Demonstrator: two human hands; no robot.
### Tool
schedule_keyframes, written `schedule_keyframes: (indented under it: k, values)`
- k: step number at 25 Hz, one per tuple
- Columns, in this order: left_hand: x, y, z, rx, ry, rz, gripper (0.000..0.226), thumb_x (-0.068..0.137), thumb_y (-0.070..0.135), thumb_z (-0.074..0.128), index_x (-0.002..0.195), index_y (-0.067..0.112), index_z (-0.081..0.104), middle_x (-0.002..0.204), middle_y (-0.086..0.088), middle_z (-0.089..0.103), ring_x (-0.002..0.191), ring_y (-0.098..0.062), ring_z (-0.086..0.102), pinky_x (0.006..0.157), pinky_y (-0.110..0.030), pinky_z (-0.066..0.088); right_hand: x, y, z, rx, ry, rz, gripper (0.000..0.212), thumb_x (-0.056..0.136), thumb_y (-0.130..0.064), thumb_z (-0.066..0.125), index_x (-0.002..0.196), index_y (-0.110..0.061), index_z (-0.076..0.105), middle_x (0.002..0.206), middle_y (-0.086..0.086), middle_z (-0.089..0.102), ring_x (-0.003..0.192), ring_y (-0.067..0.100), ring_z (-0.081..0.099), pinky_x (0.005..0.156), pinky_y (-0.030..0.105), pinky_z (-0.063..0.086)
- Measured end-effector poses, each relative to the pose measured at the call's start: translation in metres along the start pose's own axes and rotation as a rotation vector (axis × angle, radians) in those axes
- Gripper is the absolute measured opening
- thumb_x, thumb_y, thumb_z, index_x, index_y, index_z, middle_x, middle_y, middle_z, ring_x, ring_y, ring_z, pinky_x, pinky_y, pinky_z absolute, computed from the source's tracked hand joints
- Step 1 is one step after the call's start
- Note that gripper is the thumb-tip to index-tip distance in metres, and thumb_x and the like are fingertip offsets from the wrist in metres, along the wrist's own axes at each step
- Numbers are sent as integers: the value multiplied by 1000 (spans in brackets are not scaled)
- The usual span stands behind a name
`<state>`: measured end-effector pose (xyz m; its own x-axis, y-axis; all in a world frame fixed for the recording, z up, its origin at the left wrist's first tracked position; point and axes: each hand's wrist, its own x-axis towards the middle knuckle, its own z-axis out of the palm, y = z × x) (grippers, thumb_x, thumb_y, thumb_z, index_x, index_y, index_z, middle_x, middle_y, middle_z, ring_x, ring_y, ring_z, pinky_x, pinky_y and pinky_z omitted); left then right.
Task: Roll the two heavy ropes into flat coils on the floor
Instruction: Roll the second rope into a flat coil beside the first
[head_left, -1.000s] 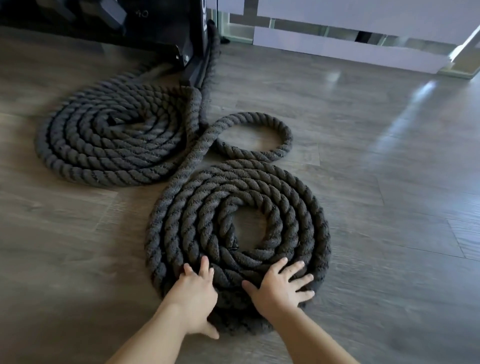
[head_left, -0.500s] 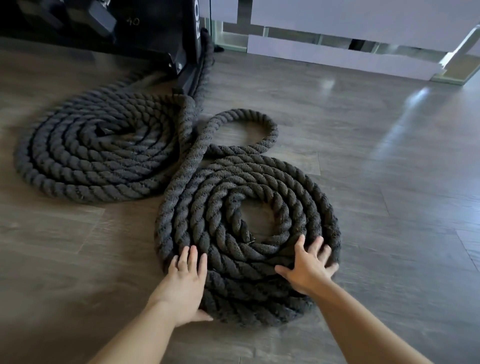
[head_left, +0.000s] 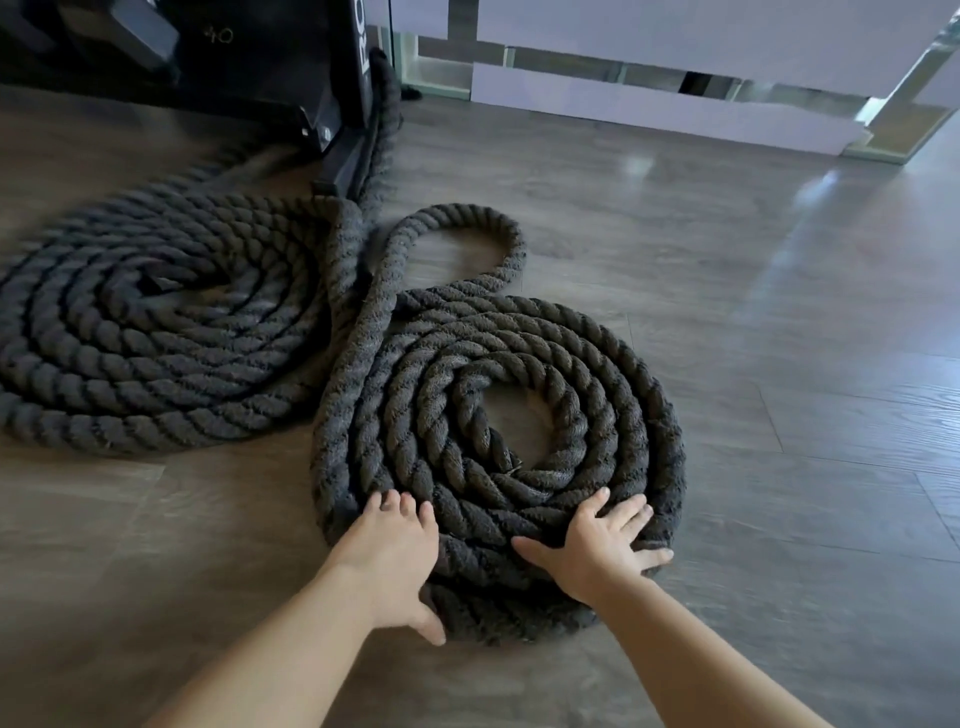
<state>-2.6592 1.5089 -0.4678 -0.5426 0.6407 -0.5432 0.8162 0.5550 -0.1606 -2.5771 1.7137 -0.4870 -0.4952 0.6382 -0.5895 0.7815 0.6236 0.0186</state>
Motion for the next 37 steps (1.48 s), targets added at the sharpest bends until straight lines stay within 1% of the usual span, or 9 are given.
schedule_keyframes:
  k: [3, 5, 9, 17, 25, 28, 32, 34, 37]
  values:
    - [13, -31, -2, -68, -33, -8, 136, 69, 89, 51, 155, 3, -9, 164, -17, -5, 148, -42, -11, 117, -62, 2, 20, -14, -12, 0, 5, 9, 143, 58, -94, 49, 153, -5, -10, 154, 33, -18, 145, 43, -15, 106, 74, 8]
    - [28, -36, -7, -160, -68, -51, 135, 71, 87, 51, 153, 3, -15, 163, -15, -16, 146, -42, -20, 119, -59, 1, 36, -23, -25, -10, 5, 7, 144, 58, -95, 48, 153, -4, -11, 154, 33, -18, 145, 44, -14, 106, 74, 8]
    - [74, -35, -25, -255, -62, -140, 131, 74, 85, 48, 152, 0, -15, 162, -18, -18, 145, -43, -23, 119, -59, 5, 83, -38, -58, -62, 14, -21, 145, 57, -95, 48, 153, -5, -11, 154, 33, -17, 146, 43, -11, 107, 73, 8]
    - [141, -19, -66, -286, -55, -344, 123, 80, 84, 40, 152, 3, -18, 162, -16, -19, 146, -40, -24, 115, -61, -10, 145, -46, -111, -98, 24, -55, 147, 56, -92, 55, 153, -7, -15, 156, 29, -19, 147, 39, -10, 111, 68, 5]
    - [77, -61, -18, -229, 106, -201, 112, 84, 82, 33, 148, 15, -30, 150, -14, -43, 142, -33, -32, 116, -50, -15, 153, -46, -110, -38, -23, -36, 144, 58, -90, 57, 153, -12, -16, 157, 23, -22, 147, 39, -8, 110, 69, 13]
    - [96, -67, -29, -225, 146, -209, 112, 86, 79, 34, 147, 12, -30, 154, -19, -35, 146, -39, -23, 119, -51, -8, 176, -42, -120, -50, -38, -78, 147, 56, -89, 59, 153, -9, -17, 155, 26, -25, 146, 44, -7, 111, 67, 17]
    - [149, -27, -68, -238, 12, -318, 105, 91, 74, 29, 150, 3, -21, 151, -46, 7, 143, -58, 4, 116, -58, 15, 205, -24, -156, -88, -10, -130, 136, 65, -82, 62, 153, -17, -17, 157, 21, -25, 147, 40, -9, 110, 69, 14]
    - [170, -10, -85, -286, -59, -421, 100, 95, 70, 30, 151, 2, -18, 148, -49, 13, 140, -62, 8, 114, -61, 17, 213, -23, -165, -72, 78, -125, 124, 74, -70, 67, 154, -25, -17, 159, 16, -23, 147, 41, -10, 110, 69, 14]
    - [191, 5, -101, -329, -104, -465, 98, 96, 67, 31, 151, 3, -19, 149, -48, 13, 140, -62, 6, 114, -62, 16, 231, -30, -167, 66, 141, 56, 110, 80, -60, 68, 156, -29, -6, 162, 16, -9, 147, 42, -7, 111, 69, 14]
